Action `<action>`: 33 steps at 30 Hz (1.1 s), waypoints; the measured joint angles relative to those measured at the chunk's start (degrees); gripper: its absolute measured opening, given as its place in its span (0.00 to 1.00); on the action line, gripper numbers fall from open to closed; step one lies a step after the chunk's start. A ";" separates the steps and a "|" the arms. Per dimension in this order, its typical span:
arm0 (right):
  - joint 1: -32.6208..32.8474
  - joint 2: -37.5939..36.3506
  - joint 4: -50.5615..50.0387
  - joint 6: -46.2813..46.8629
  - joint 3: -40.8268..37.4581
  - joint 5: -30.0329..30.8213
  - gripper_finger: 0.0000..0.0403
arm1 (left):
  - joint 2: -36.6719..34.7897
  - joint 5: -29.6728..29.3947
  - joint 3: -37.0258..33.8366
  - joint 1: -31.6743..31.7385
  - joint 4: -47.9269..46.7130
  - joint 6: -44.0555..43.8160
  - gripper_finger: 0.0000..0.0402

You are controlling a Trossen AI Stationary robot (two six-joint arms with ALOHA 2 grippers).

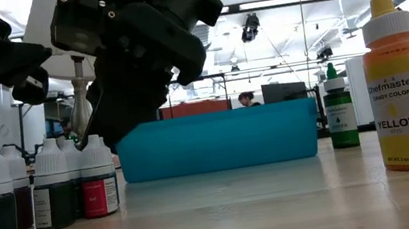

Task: Pick & Place food coloring
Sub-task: Put the small green food coloring bottle into the blue bin

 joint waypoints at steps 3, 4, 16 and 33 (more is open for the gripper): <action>0.00 0.03 0.00 0.00 0.00 0.00 0.31 | 0.00 0.00 -0.01 -0.01 0.00 0.02 0.00; -0.07 0.03 0.02 0.02 0.00 0.00 0.31 | 0.00 0.00 0.01 -0.01 0.00 0.02 0.00; -0.39 0.03 0.02 -0.11 0.02 0.47 0.18 | 0.00 0.00 0.01 0.00 0.00 0.01 0.00; -0.57 -0.86 -0.58 -0.17 0.02 1.65 0.10 | 0.00 -0.01 0.01 0.01 0.00 0.00 0.00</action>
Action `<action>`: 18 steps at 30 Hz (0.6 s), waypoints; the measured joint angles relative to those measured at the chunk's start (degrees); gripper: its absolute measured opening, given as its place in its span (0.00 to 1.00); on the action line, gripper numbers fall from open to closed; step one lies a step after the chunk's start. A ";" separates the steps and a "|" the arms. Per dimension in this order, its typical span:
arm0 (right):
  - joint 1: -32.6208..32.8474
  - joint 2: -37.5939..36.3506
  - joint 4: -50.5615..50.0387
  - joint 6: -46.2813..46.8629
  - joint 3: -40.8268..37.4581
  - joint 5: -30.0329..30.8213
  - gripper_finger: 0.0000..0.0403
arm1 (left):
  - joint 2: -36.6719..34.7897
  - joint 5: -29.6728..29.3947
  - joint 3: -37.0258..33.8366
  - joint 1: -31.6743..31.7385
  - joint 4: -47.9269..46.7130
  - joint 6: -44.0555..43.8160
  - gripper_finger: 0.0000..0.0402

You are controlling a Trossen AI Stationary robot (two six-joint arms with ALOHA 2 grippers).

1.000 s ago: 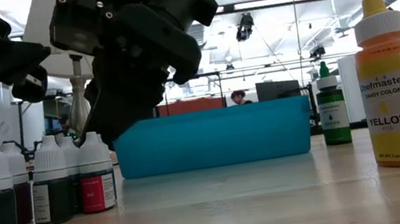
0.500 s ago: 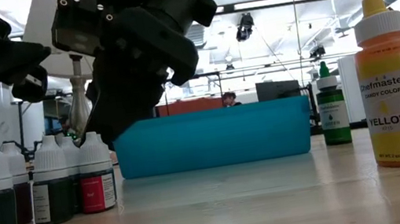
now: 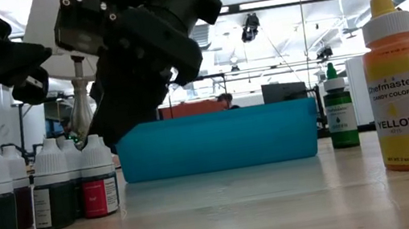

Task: Pick & Place food coloring
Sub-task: Put the small green food coloring bottle into the blue bin

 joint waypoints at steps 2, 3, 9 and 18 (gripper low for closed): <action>-0.07 -0.87 -0.03 0.24 0.01 0.09 0.09 | 0.01 -0.01 -0.01 -0.01 0.00 0.01 0.00; -0.15 -1.45 -0.23 0.43 0.17 0.21 0.09 | 0.00 0.01 0.00 -0.02 0.00 0.02 0.00; -0.50 -5.02 -1.79 0.36 0.28 2.26 0.10 | 0.02 0.01 0.00 0.00 0.00 0.00 0.00; -2.40 -10.44 -3.31 2.40 0.10 5.88 0.10 | 0.02 0.01 -0.01 -0.01 0.00 0.00 0.00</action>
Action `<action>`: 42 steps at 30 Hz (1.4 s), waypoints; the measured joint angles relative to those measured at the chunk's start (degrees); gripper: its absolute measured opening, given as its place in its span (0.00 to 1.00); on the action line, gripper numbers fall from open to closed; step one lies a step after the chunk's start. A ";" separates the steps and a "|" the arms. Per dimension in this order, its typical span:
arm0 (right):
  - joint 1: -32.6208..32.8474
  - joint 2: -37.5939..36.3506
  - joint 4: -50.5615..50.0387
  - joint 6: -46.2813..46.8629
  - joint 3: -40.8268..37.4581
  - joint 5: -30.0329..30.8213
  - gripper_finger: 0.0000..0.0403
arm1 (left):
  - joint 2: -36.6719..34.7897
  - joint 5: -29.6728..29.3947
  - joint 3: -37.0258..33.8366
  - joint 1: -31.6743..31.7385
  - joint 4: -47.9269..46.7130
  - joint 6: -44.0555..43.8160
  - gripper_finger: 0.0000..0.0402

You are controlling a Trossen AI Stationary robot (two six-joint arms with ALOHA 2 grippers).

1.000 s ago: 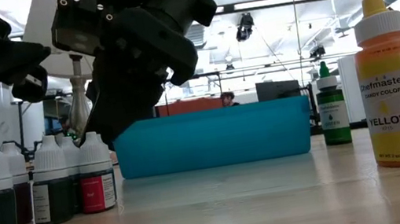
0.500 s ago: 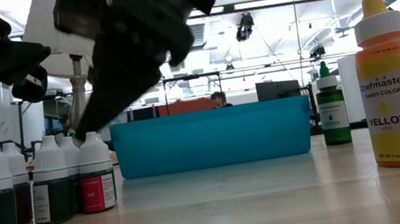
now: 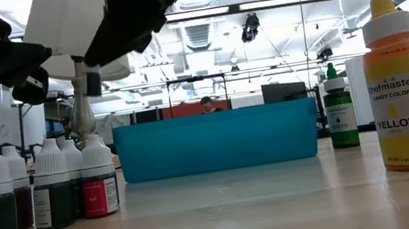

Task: Pick & Place food coloring
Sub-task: Put the small green food coloring bottle into the blue bin

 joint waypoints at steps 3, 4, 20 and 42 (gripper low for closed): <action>-1.53 -0.58 0.00 3.75 -0.32 0.06 0.10 | -0.02 0.02 -0.01 0.00 0.00 0.02 0.00; -1.95 -0.63 -0.05 4.45 -0.62 0.06 0.10 | 0.00 -0.02 0.02 0.02 0.00 0.00 0.00; -4.30 -13.81 0.55 7.92 -16.53 2.98 0.11 | -0.02 0.00 0.02 0.02 0.00 0.02 0.00; -5.82 -25.11 6.21 11.94 -36.85 3.50 0.11 | -0.02 -0.01 0.01 0.00 0.00 0.01 0.00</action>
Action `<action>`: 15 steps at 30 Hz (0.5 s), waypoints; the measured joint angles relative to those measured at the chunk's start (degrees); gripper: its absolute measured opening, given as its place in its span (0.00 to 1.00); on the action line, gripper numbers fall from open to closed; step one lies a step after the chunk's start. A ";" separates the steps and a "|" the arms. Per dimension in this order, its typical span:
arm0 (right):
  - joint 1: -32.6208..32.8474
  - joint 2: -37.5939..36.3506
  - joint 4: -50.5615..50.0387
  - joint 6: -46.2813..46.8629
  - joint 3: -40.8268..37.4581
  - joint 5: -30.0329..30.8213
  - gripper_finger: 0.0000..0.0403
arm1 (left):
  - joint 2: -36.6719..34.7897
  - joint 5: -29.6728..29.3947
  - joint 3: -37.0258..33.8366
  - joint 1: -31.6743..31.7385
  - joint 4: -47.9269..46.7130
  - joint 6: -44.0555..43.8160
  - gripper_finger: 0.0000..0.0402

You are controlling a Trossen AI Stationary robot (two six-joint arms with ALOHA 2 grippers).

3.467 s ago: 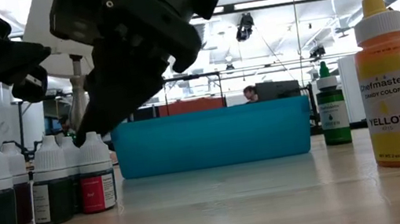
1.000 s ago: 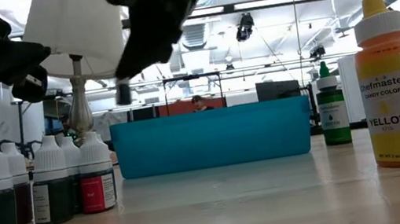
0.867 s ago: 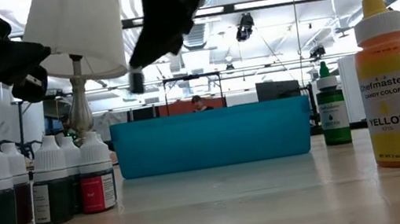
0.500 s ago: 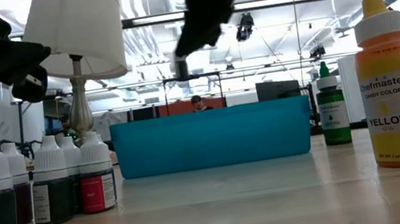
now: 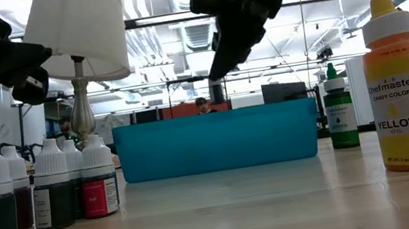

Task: Pick & Place food coloring
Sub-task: Put the small green food coloring bottle into the blue bin

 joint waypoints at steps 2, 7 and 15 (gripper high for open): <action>-0.15 0.00 1.94 0.67 -0.95 -0.01 0.11 | 0.00 0.01 0.01 0.01 0.00 0.01 0.00; -0.80 0.46 4.12 1.20 -1.57 0.01 0.11 | 0.00 -0.01 0.00 0.01 0.00 0.01 0.00; -2.82 3.25 2.96 2.21 1.04 -0.95 0.11 | 0.02 -0.01 0.01 0.02 0.00 -0.01 0.00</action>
